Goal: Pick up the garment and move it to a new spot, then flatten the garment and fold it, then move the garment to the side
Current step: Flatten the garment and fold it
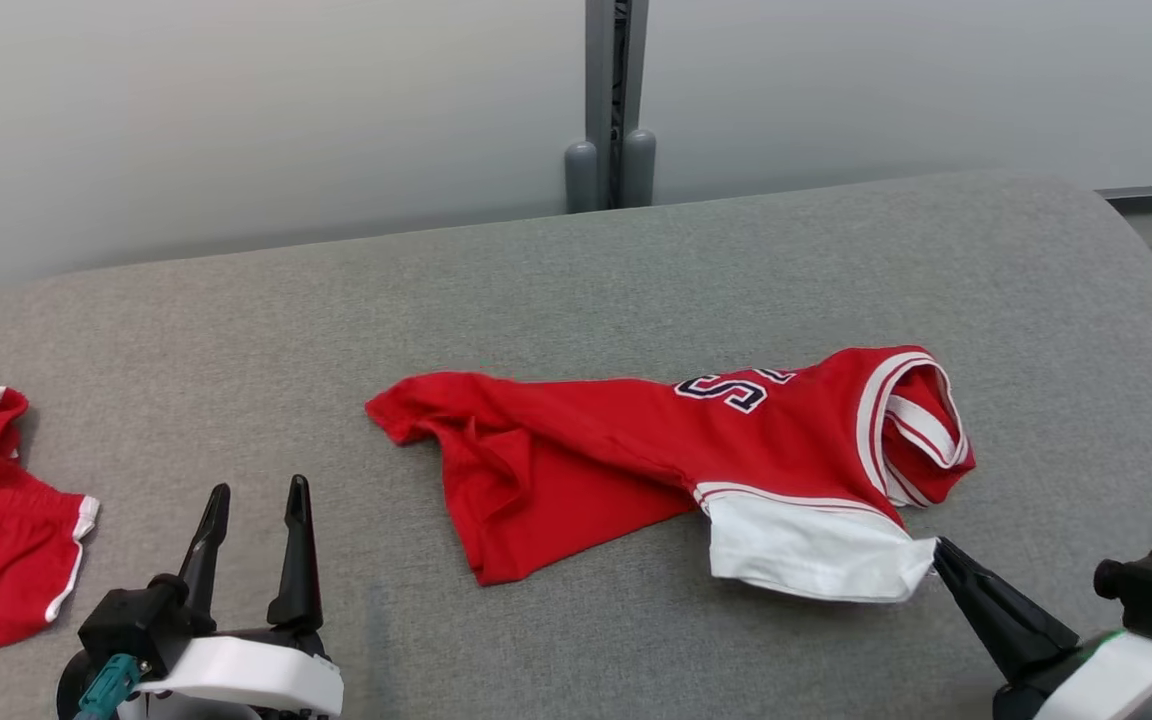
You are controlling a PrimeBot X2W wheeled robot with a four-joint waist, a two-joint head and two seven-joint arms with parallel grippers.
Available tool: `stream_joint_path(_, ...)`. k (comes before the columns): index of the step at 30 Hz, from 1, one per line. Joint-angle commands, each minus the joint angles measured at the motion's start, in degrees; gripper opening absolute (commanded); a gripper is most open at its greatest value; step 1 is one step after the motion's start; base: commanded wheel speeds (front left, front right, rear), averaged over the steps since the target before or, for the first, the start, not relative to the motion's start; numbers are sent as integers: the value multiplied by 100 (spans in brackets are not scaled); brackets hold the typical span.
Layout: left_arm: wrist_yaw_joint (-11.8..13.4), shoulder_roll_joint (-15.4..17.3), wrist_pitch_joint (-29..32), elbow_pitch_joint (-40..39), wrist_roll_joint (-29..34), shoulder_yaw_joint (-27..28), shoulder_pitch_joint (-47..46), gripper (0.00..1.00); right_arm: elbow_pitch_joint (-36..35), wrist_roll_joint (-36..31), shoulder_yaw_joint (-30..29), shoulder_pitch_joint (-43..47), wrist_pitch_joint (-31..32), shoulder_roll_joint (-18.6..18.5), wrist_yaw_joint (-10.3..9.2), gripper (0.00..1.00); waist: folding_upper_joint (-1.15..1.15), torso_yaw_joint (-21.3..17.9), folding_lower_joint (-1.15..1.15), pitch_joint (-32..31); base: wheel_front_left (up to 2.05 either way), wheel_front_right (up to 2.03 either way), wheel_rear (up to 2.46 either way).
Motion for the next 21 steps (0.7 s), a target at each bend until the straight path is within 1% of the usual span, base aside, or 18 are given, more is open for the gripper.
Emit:
stream_joint_path(1,8,36,-1,17,-5,11,20,100,-69,178,44,100,125,-228,13,0,0,-159,0,-7,0,0,0)
stream_joint_path(6,9,74,-1,35,-8,-13,-3,100,-36,487,42,177,429,-649,13,0,0,-258,0,33,0,0,0)
stream_joint_path(10,19,93,6,53,-14,-30,-39,100,81,472,46,189,670,-846,13,0,0,-261,0,78,0,0,0)
stream_joint_path(16,16,102,16,142,-59,-55,-84,100,527,275,-25,170,951,-946,13,0,0,-138,0,146,0,0,0)
stream_joint_path(21,21,96,14,215,-72,-82,-110,100,872,38,-24,61,1059,-784,13,0,0,-13,0,144,0,0,0)
